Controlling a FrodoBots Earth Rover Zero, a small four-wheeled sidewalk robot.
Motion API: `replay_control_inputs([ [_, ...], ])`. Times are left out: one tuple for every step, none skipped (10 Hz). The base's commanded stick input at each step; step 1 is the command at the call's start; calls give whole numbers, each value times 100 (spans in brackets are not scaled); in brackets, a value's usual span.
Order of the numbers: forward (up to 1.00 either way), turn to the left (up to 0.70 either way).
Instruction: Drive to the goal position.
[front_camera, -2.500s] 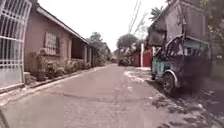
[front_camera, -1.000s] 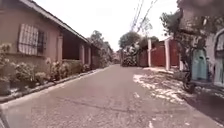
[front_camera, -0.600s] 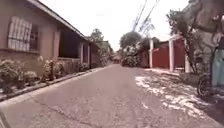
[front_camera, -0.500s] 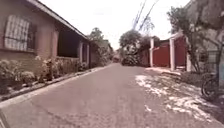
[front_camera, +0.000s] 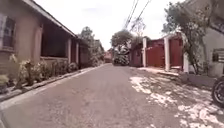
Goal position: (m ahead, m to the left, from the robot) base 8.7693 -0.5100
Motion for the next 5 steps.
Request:
replay_control_inputs([
  [100, 0],
  [100, 0],
  [100, 0],
  [100, 0],
  [100, 0],
])
